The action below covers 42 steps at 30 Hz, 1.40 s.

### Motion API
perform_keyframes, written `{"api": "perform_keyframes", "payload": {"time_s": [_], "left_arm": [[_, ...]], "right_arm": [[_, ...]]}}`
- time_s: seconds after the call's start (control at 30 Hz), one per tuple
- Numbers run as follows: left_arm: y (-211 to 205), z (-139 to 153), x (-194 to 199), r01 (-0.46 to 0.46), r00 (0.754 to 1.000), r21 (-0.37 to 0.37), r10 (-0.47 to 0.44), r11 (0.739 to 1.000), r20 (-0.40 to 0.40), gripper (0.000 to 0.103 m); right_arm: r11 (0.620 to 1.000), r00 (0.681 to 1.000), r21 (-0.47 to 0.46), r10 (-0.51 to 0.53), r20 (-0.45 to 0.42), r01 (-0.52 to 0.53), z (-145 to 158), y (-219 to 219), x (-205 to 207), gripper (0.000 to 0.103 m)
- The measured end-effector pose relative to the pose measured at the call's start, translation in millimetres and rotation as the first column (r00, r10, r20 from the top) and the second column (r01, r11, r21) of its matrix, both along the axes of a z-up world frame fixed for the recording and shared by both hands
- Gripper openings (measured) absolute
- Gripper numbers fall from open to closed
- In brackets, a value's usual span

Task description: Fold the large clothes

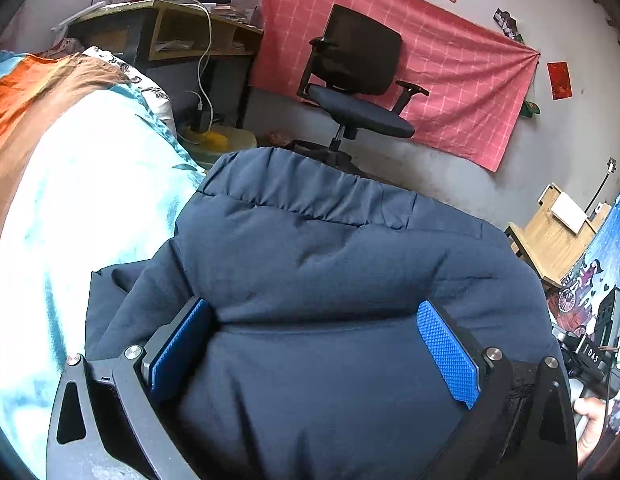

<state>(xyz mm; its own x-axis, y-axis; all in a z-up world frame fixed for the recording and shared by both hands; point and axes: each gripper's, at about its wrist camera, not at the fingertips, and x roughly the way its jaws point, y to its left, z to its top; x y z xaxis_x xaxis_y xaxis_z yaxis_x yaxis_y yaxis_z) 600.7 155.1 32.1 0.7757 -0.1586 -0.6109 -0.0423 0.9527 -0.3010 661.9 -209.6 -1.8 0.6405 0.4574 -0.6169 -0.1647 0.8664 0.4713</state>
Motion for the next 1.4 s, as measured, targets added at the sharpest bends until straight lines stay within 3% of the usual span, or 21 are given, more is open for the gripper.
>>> {"api": "perform_keyframes", "payload": {"time_s": [0.4, 0.67, 0.83, 1.03, 1.27, 1.4], "left_arm": [[-5.0, -2.2, -2.5, 0.003, 1.000, -0.004, -0.003, 1.000, 0.010, 0.102], [28.7, -0.4, -38.9, 0.059, 0.993, -0.172, -0.041, 0.983, 0.109, 0.102], [36.5, 7.2, -54.8, 0.045, 0.996, -0.119, -0.035, 0.992, 0.085, 0.102], [48.5, 13.6, -74.7, 0.014, 0.999, -0.064, -0.012, 0.998, 0.046, 0.102], [100.9, 3.5, -94.8, -0.058, 0.997, -0.183, 0.049, 0.981, -0.052, 0.102], [119.6, -2.3, -94.9, -0.024, 0.993, -0.254, -0.006, 0.967, -0.117, 0.102]], "right_arm": [[1.000, 1.000, 0.002, 0.001, -0.008, -0.001, -1.7, 2.4, 2.7, 0.103], [0.999, 1.000, 0.034, 0.009, 0.007, -0.009, 1.4, -0.6, -5.1, 0.103], [1.000, 1.000, 0.011, -0.003, -0.006, 0.003, 6.8, -0.7, -11.2, 0.103], [0.995, 0.996, -0.055, -0.087, 0.005, 0.087, 15.6, -10.3, -26.6, 0.103], [0.964, 0.966, -0.071, -0.258, -0.010, 0.257, 27.3, -54.6, -44.4, 0.103], [0.962, 0.965, -0.092, -0.260, -0.031, 0.257, 28.3, -78.4, -48.8, 0.103]]}}
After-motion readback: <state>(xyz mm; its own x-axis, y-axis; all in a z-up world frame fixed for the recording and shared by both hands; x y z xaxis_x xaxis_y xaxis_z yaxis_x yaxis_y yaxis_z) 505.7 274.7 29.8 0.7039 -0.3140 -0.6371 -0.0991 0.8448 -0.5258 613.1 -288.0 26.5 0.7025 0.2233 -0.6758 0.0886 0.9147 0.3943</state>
